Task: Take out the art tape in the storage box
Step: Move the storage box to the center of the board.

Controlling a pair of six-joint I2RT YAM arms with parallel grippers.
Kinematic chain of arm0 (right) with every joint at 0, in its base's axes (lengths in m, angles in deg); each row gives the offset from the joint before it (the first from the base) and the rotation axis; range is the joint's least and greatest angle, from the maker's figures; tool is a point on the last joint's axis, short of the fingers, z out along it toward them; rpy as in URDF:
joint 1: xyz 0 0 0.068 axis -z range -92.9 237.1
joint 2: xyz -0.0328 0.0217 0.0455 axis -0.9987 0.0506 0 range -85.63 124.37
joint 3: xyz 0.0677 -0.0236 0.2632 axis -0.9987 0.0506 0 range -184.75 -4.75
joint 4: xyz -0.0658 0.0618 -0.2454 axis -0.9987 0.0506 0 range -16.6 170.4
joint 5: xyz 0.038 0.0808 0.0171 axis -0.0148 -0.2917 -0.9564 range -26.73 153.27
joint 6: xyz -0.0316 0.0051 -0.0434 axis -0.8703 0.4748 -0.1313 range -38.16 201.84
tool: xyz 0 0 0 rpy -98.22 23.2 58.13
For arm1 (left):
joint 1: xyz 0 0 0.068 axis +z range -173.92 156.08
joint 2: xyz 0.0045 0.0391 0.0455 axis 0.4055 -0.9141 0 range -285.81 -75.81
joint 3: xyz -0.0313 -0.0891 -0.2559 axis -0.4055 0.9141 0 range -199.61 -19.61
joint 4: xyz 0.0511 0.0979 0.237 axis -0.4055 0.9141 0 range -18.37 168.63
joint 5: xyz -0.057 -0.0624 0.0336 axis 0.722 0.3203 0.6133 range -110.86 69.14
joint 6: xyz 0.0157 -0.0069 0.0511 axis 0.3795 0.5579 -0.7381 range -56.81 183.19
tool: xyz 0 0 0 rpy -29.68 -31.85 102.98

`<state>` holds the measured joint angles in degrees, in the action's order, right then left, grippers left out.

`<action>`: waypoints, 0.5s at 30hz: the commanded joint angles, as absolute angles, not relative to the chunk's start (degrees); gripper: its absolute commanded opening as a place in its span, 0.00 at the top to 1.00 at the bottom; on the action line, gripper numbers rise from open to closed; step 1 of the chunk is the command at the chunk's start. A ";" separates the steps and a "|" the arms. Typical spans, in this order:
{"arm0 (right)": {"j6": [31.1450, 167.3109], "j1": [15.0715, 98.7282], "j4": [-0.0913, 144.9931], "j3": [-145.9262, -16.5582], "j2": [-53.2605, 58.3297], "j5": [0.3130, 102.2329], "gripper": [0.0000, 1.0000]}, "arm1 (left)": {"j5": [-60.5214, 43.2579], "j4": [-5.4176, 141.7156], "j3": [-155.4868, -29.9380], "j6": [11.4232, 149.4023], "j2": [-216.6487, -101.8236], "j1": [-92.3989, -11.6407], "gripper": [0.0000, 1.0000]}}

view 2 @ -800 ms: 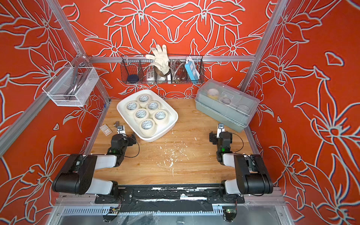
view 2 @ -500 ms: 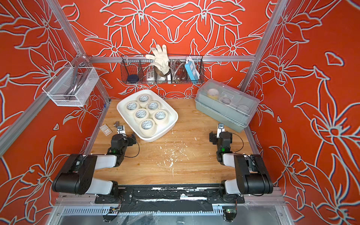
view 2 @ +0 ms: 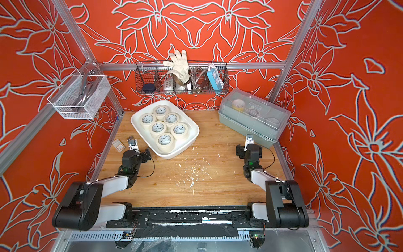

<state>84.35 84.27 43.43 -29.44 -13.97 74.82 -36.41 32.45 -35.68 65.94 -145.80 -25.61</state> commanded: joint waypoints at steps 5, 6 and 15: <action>107.48 84.73 76.20 -47.12 -24.79 78.86 0.01 | -45.98 58.97 -44.75 82.64 -128.30 -26.29 0.02; 110.03 84.73 79.30 -49.34 -25.57 75.89 0.01 | -45.63 63.33 -46.82 86.37 -127.09 -26.34 0.02; 116.48 82.99 86.78 -58.87 -18.78 41.96 0.08 | -26.24 89.85 -64.93 97.74 -131.51 -26.10 0.02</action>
